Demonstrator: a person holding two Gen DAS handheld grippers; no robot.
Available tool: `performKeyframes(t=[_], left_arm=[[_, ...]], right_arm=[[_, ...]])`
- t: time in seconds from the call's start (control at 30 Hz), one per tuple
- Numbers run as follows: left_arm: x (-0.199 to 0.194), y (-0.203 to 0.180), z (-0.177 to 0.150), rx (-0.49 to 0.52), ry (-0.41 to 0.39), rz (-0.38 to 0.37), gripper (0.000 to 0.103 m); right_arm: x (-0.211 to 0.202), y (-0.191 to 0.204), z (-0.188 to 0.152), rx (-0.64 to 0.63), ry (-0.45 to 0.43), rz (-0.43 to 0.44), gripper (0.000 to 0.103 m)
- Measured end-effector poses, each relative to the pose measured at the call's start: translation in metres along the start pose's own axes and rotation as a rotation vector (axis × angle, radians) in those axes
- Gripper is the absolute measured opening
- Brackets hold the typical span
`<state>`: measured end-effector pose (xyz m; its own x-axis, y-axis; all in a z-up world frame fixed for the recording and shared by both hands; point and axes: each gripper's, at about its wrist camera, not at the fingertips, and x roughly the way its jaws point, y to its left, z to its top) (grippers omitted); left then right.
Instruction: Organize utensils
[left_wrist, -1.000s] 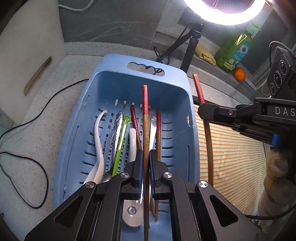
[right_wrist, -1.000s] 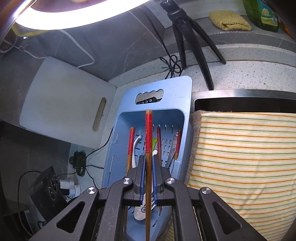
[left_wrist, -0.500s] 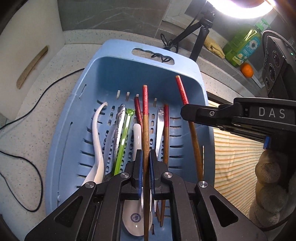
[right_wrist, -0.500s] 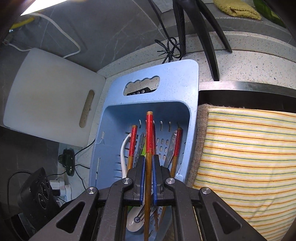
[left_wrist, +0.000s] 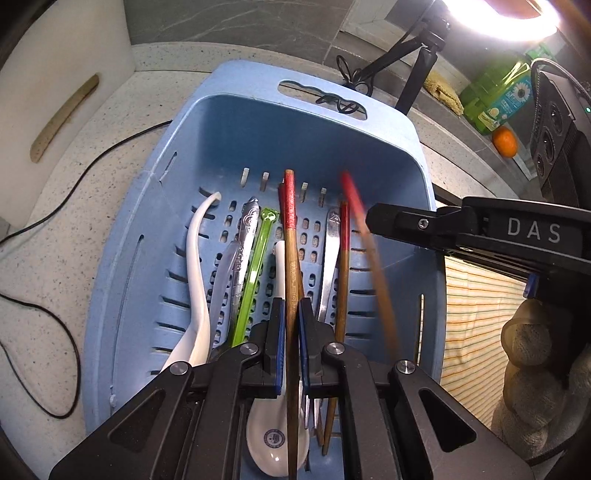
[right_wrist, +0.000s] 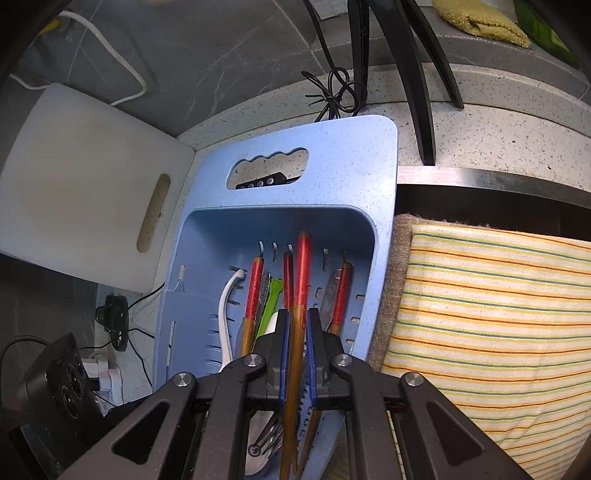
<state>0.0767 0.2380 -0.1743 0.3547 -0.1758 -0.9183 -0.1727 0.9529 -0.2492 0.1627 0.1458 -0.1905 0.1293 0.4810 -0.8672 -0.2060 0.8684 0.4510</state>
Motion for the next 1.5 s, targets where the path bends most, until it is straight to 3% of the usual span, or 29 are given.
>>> performKeyframes(t=[0.17, 0.63, 0.73, 1.0, 1.2, 1.27, 1.37, 1.43, 1.5], left_arm=[[-0.002, 0.001, 0.000, 0.001, 0.003, 0.011, 0.013], [-0.023, -0.003, -0.012, -0.013, -0.029, 0.047, 0.013], [-0.030, -0.007, -0.017, -0.019, -0.040, 0.062, 0.020], [-0.043, -0.021, -0.030, -0.030, -0.071, 0.097, 0.023], [-0.061, -0.033, -0.040, -0.043, -0.125, 0.139, 0.035], [-0.070, -0.038, -0.044, -0.049, -0.146, 0.144, 0.046], [-0.082, -0.046, -0.051, -0.044, -0.181, 0.160, 0.054], [-0.089, -0.052, -0.055, -0.045, -0.196, 0.185, 0.059], [-0.094, -0.057, -0.059, -0.045, -0.209, 0.200, 0.059]], right_arm=[[-0.001, -0.001, 0.001, -0.002, 0.004, 0.006, 0.009], [-0.020, 0.011, -0.008, -0.072, 0.001, 0.031, 0.009], [-0.025, 0.013, -0.013, -0.090, 0.005, 0.039, 0.009], [-0.041, 0.011, -0.029, -0.116, 0.005, 0.049, 0.020], [-0.062, 0.012, -0.042, -0.171, -0.023, 0.043, 0.027], [-0.071, 0.012, -0.047, -0.195, -0.043, 0.045, 0.033], [-0.085, 0.009, -0.052, -0.234, -0.072, 0.033, 0.038], [-0.093, 0.006, -0.055, -0.252, -0.086, 0.029, 0.039], [-0.101, 0.002, -0.057, -0.265, -0.100, 0.030, 0.047]])
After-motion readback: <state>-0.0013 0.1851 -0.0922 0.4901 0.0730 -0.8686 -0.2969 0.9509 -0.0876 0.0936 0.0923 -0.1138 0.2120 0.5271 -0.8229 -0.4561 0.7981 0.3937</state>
